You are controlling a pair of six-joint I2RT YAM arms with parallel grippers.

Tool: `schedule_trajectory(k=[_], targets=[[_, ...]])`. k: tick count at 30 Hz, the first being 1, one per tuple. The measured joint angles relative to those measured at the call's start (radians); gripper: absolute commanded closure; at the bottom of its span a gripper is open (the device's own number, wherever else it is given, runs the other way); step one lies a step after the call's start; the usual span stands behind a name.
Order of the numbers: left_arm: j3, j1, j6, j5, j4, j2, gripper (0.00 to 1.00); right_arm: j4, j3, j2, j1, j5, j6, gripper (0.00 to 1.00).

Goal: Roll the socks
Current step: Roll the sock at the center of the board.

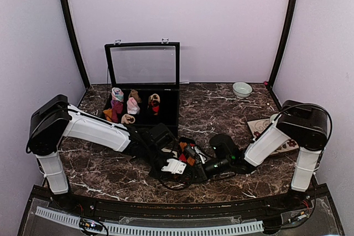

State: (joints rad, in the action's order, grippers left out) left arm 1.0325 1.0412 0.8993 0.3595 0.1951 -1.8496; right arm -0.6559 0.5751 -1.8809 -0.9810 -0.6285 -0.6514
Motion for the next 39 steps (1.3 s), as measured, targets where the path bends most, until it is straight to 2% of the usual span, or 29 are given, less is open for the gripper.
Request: schedule_trajectory(k=[3,6,9,16,20,27,32,39], targets=[[0.001,0.000,0.003,0.002,-0.003,-0.004,0.82,0.007,-0.002,0.013,0.000,0.004,0.001,0.73],[0.008,0.000,0.003,0.008,-0.004,-0.011,0.94,0.042,-0.024,0.072,-0.003,0.062,0.020,0.71],[0.008,0.000,0.003,0.022,-0.009,-0.015,1.00,0.098,-0.065,0.144,-0.001,0.137,0.043,0.71],[0.023,-0.018,-0.001,0.058,0.014,-0.024,1.00,0.166,-0.143,0.269,-0.003,0.236,0.079,0.70],[0.066,-0.041,-0.003,0.102,0.079,-0.050,1.00,0.237,-0.210,0.393,-0.031,0.336,0.111,0.71],[0.181,-0.098,-0.015,0.229,0.238,-0.130,1.00,0.338,-0.241,0.586,-0.185,0.521,0.240,0.70],[0.260,-0.142,-0.017,0.328,0.377,-0.194,1.00,0.370,-0.222,0.591,-0.257,0.613,0.304,0.70],[0.418,-0.164,-0.011,0.426,0.592,-0.317,1.00,0.407,-0.137,0.493,-0.365,0.695,0.354,0.70]])
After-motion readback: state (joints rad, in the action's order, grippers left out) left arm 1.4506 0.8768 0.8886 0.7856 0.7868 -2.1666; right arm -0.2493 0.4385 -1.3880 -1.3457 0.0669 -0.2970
